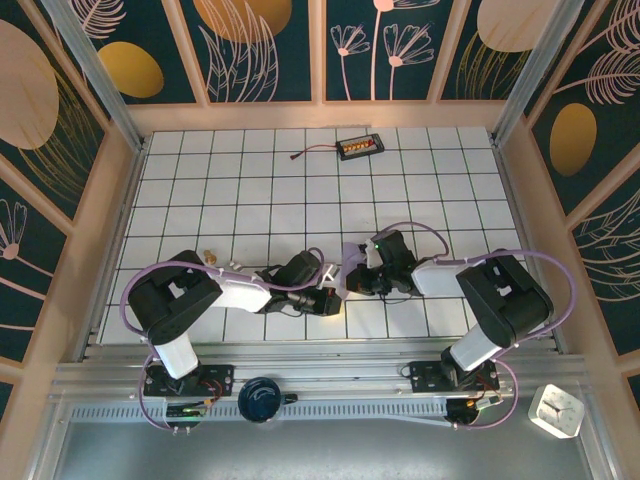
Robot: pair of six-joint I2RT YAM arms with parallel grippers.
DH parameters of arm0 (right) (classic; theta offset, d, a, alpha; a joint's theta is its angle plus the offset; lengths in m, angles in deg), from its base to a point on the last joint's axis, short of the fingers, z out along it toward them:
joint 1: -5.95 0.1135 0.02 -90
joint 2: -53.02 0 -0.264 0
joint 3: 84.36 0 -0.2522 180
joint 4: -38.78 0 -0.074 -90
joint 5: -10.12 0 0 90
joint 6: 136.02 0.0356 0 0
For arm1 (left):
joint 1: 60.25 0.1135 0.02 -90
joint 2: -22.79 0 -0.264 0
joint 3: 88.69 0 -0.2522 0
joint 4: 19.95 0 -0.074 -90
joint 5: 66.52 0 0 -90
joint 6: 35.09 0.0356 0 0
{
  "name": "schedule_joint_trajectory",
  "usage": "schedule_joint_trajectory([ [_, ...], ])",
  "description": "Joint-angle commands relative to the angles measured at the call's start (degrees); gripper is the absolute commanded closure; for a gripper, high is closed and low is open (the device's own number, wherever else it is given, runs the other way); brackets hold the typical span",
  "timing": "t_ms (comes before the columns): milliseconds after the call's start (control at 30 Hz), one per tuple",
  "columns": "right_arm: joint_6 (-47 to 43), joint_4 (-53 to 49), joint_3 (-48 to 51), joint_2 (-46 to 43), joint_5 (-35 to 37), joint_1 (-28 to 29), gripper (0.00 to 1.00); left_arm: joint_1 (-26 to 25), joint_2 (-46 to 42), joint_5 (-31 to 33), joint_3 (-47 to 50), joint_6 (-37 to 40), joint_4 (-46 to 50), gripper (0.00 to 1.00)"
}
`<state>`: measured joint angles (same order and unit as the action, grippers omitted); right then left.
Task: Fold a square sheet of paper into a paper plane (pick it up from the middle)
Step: Fold the wing for the fifth time at the center of the table.
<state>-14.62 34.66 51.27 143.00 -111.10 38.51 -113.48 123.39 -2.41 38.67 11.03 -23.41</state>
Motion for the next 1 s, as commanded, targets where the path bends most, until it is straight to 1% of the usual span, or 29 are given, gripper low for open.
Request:
schedule_joint_trajectory([
  [0, -1.0, -0.5, -0.1, 1.3, 1.9, -0.8, 1.0, -0.2, 0.6, 1.4, 1.6, 1.8, 13.3, 1.0],
  [133, 1.9, 2.0, 2.2, 0.6, 1.3, -0.6, 1.0, -0.3, -5.4, 1.0, 0.1, -0.4, 8.6, 1.0],
  [267, 3.5, 3.2, 3.2, 0.0, 1.4, 0.2, 1.0, -0.2, -7.6, 3.6, -0.7, -2.5, 3.8, 1.0],
  [333, 4.0, 3.5, 3.4, -0.4, 1.5, 0.4, 1.0, -0.1, -6.3, 4.7, -2.1, -3.2, 2.9, 1.0],
  [433, 4.3, 3.4, 3.5, -0.5, 1.7, 0.5, 1.0, 0.1, -2.9, 6.3, -4.8, -3.3, 4.6, 1.0],
  [500, 4.2, 3.2, 3.5, -0.7, 1.8, 0.6, 1.0, 0.3, -0.3, 6.8, -5.8, -3.7, 4.8, 1.0],
  [700, 4.3, 3.6, 3.9, -0.5, 2.0, 0.5, 1.0, 0.4, 3.3, 7.4, -7.7, -3.4, 4.7, 1.0],
  [833, 4.2, 3.3, 3.9, -0.6, 2.0, 0.5, 1.0, 0.4, 4.1, 9.5, -8.3, -1.9, 8.1, 1.0],
  [967, 3.7, 2.6, 2.8, -0.7, 1.5, 0.4, 1.0, 0.2, 5.6, 9.5, -9.2, -0.2, 13.4, 1.0],
])
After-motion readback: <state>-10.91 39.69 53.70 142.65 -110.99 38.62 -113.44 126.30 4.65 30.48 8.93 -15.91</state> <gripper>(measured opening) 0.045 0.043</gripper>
